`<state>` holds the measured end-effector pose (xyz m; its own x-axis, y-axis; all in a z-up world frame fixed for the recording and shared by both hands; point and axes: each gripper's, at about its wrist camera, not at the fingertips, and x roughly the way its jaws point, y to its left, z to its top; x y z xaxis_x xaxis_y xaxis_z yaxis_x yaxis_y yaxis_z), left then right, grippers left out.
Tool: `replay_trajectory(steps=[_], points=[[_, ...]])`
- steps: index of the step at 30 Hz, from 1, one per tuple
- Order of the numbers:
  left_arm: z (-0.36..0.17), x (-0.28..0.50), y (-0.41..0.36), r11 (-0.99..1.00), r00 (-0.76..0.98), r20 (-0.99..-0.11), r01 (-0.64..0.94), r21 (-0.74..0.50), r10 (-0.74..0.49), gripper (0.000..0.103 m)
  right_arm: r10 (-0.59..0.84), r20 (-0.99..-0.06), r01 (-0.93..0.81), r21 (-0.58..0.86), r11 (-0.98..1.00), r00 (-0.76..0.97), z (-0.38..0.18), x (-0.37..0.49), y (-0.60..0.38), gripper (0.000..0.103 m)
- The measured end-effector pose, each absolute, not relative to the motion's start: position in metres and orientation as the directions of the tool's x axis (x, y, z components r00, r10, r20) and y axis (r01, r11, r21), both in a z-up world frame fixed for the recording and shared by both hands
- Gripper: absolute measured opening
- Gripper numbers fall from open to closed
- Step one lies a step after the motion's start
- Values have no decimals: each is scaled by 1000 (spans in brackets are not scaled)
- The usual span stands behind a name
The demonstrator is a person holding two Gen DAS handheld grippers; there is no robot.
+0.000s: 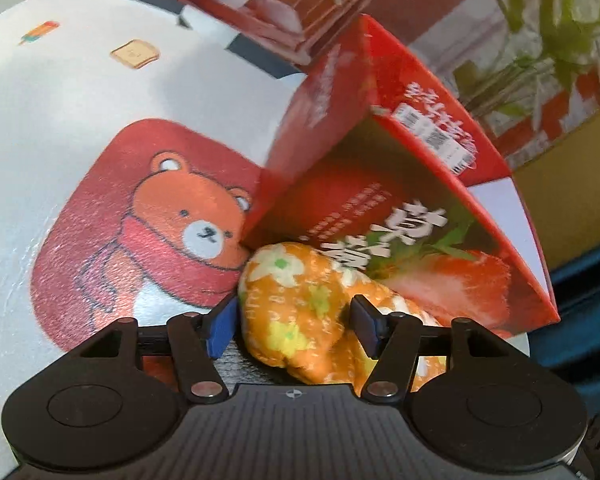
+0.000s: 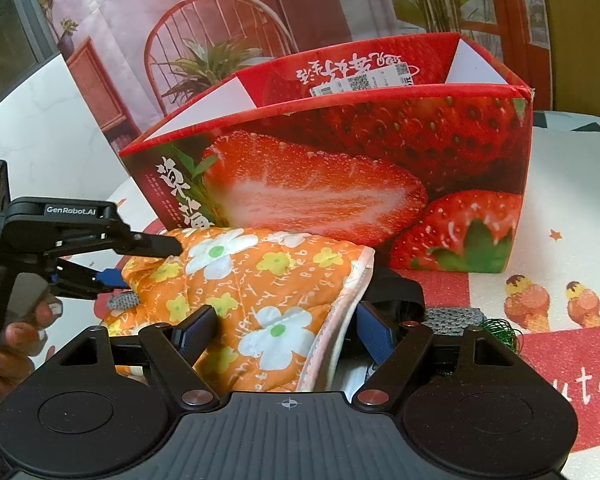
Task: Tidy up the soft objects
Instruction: 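Reach down and close both grippers on the orange floral cloth, then lift the orange floral cloth with both grippers over the red box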
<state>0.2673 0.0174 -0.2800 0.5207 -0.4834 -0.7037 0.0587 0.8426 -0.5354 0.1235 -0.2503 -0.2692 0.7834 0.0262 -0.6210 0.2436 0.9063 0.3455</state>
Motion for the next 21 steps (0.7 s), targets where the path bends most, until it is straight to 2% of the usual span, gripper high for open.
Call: replay_trajectory(steps=[1, 3, 5, 12, 15, 19, 21], points=[[-278, 266, 16, 844, 527, -697, 76, -531, -486, 61, 28, -621, 243, 347, 906, 783, -269, 124, -251, 74], [-271, 259, 12, 862, 548, -691, 120, -493, -472, 47, 38, -622, 243, 360, 901, 782, -269, 125, -253, 75], [-262, 252, 6, 892, 569, -698, 169, -419, -436, 42, 43, -620, 248, 376, 893, 783, -269, 125, -255, 75], [-243, 224, -12, 888, 595, -659, 301, -348, -460, 39, 50, -591, 251, 416, 874, 805, -259, 121, -258, 75], [-249, 221, -8, 884, 590, -658, 296, -363, -468, 39, 45, -584, 263, 431, 863, 811, -258, 118, -261, 69], [-264, 219, 0, 884, 570, -678, 256, -392, -465, 39, 43, -587, 268, 432, 861, 808, -257, 115, -264, 53], [-267, 218, 3, 881, 565, -679, 245, -404, -468, 39, 45, -590, 274, 439, 856, 806, -259, 113, -265, 49]])
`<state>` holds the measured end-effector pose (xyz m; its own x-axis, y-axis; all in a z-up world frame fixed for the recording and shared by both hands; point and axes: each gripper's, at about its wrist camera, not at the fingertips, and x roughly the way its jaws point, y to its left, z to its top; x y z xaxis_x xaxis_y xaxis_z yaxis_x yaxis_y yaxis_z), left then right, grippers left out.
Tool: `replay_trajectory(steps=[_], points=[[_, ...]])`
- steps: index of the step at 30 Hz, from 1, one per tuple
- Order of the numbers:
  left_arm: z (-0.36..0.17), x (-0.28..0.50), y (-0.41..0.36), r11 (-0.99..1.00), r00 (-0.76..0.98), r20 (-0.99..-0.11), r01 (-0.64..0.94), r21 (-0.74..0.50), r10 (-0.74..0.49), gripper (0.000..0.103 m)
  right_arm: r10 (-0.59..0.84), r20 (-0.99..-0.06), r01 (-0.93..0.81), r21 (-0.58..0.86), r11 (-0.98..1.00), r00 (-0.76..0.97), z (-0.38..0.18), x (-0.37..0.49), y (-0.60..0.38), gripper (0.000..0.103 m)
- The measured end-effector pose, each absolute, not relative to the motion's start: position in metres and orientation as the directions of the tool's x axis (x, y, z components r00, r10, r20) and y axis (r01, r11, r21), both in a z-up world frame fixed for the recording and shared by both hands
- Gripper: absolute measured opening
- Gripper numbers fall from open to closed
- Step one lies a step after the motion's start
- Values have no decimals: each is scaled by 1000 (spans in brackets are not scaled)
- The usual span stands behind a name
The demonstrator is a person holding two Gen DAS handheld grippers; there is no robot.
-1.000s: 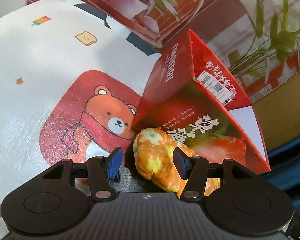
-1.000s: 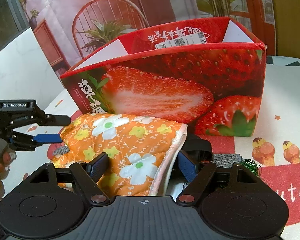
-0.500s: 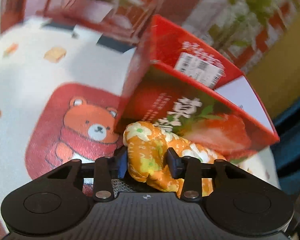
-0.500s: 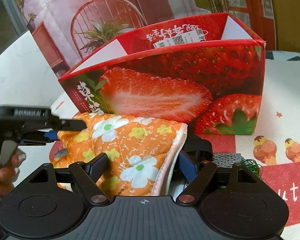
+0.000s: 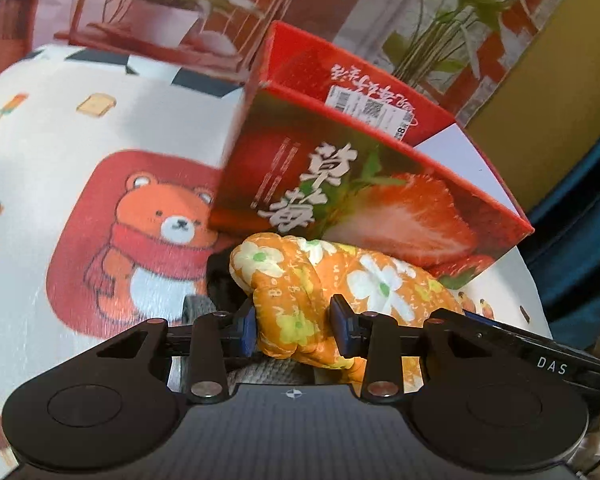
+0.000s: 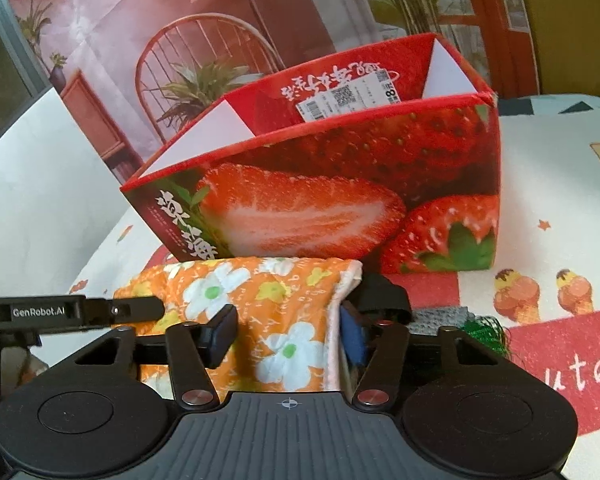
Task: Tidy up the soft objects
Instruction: 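Lift the orange floral cloth with both grippers over the red box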
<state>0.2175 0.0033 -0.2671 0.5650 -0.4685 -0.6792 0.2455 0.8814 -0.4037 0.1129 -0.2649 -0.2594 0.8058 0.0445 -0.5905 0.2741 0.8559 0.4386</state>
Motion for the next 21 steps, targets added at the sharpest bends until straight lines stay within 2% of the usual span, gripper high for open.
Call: replay_trajectory(steps=[7, 13, 21], points=[[-253, 210, 5, 888, 611, -647, 260, -379, -456, 29, 17, -565, 257, 402, 879, 825, -247, 109, -258, 12], [-236, 201, 10, 883, 644, -610, 274, -380, -462, 28, 0, -506, 216, 367, 905, 862, -225, 103, -253, 12], [-179, 197, 14, 866, 732, -475, 343, -364, -489, 28, -25, -386, 161, 326, 931, 922, -177, 98, -259, 12]])
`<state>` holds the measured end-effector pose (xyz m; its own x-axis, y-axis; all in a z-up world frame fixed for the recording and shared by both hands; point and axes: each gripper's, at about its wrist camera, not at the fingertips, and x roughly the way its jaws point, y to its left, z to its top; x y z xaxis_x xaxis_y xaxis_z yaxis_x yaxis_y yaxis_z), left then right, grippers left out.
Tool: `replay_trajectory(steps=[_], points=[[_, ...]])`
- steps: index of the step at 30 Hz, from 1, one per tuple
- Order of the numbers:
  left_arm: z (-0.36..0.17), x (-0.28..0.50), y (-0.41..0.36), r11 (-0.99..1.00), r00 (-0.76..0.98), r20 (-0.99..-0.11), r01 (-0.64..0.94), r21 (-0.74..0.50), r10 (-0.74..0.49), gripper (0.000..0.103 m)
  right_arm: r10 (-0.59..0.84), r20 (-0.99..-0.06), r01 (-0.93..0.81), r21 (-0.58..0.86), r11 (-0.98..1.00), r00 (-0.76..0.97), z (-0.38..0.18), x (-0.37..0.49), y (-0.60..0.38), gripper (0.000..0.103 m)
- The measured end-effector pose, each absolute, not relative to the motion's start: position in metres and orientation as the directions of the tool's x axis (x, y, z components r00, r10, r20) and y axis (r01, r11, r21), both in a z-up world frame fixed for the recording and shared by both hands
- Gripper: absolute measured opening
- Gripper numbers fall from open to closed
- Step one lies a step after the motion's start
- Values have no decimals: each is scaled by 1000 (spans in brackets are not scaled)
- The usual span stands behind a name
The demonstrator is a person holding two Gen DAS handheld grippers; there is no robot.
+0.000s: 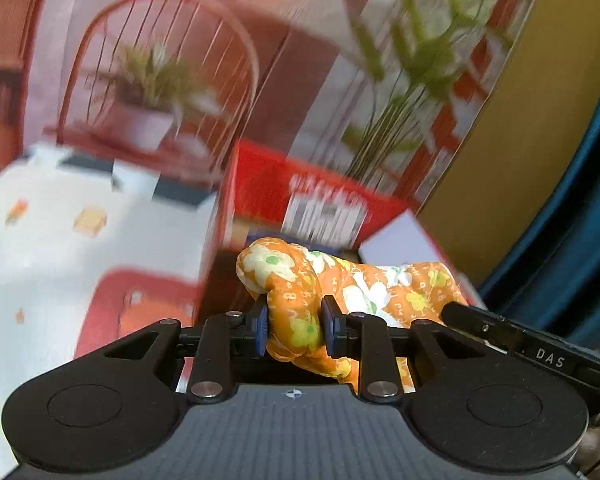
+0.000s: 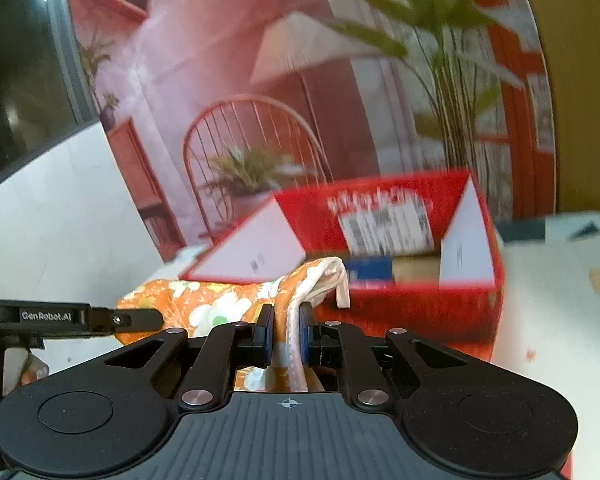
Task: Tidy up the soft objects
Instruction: 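Lift the orange floral cloth with both grippers over the red box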
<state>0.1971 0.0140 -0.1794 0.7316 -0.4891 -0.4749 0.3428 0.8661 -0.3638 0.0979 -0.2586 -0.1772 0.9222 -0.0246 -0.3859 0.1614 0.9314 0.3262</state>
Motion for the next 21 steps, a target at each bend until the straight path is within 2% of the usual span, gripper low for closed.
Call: replay_trajectory(steps=[6, 11, 15, 21], points=[[-143, 224, -5, 868, 771, -407, 390, -308, -490, 28, -55, -324, 155, 291, 944, 944, -143, 116, -275, 12], [-133, 267, -28, 876, 789, -390, 381, -297, -475, 28, -112, -311, 200, 265, 943, 944, -133, 150, -296, 12], [-139, 299, -45, 891, 793, -414, 359, -278, -448, 28, -180, -320, 265, 248, 932, 930, -142, 179, -313, 12], [-162, 330, -63, 910, 763, -497, 349, -222, -414, 28, -234, -381, 326, 196, 925, 894, -168, 203, -323, 12]])
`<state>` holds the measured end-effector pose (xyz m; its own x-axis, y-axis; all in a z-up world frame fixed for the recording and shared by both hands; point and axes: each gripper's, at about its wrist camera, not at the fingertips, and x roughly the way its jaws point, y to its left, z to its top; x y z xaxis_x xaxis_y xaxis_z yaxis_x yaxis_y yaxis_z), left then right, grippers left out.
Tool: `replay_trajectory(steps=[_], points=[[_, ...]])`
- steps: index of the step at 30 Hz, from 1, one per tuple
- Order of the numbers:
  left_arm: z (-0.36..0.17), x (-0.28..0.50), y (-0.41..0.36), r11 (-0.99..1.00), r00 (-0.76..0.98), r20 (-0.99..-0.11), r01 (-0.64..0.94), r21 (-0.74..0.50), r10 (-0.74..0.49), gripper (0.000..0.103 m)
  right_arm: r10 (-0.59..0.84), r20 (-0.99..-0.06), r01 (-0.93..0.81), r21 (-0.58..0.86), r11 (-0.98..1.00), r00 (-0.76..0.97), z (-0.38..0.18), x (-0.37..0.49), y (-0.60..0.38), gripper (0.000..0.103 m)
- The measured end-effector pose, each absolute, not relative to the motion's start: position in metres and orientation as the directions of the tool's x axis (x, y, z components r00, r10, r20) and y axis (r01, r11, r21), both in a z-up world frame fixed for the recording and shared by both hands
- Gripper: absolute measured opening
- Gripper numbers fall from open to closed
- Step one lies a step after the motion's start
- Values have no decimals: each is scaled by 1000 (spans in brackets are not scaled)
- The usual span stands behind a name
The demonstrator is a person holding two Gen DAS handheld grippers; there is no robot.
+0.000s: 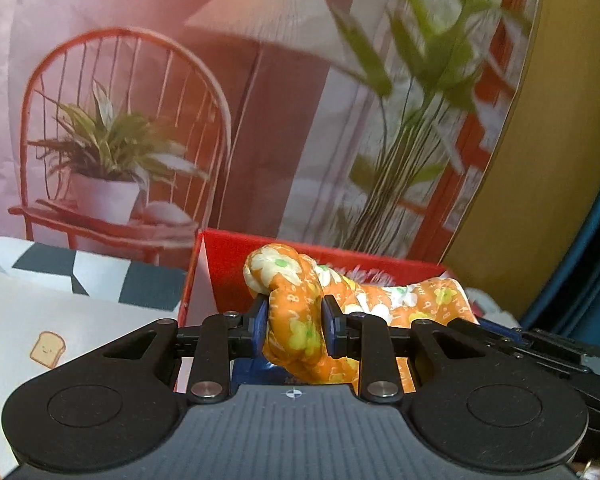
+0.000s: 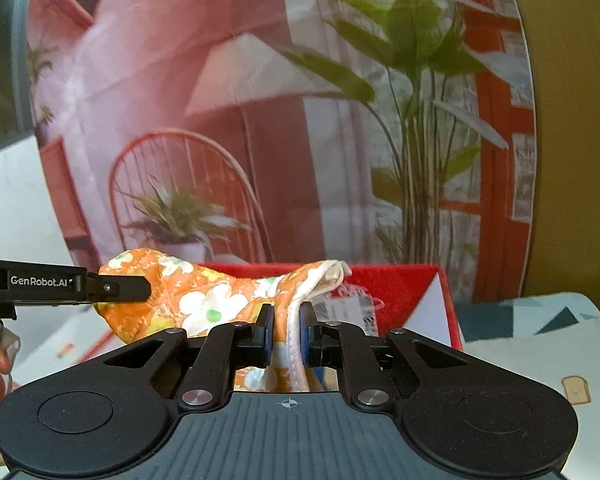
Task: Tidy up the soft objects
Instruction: 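Lift the orange floral cloth with both grippers over the red box, then lower the orange cloth into the red box and open both grippers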
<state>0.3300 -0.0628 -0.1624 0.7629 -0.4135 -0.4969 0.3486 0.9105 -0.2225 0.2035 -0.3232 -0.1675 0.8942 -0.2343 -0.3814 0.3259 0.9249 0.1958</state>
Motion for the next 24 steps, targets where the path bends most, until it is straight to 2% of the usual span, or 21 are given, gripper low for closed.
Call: replay_trajectory(steps=[10, 15, 18, 22, 24], points=[[-184, 348, -65, 917, 733, -552, 340, -209, -397, 31, -245, -466, 374, 208, 904, 850, -203, 212, -333, 14], [-186, 347, -67, 920, 734, -559, 347, -180, -386, 52, -249, -481, 382, 201, 902, 841, -208, 212, -331, 18], [-185, 345, -67, 923, 739, -557, 349, -163, -378, 60, -254, -492, 389, 194, 900, 833, -211, 212, -332, 21], [-181, 338, -64, 923, 740, -558, 352, -154, -375, 64, -271, -505, 393, 151, 907, 820, -212, 209, -326, 28], [-179, 331, -62, 918, 737, -555, 367, -152, -386, 65, -271, -497, 390, 153, 908, 825, -210, 203, -324, 39]])
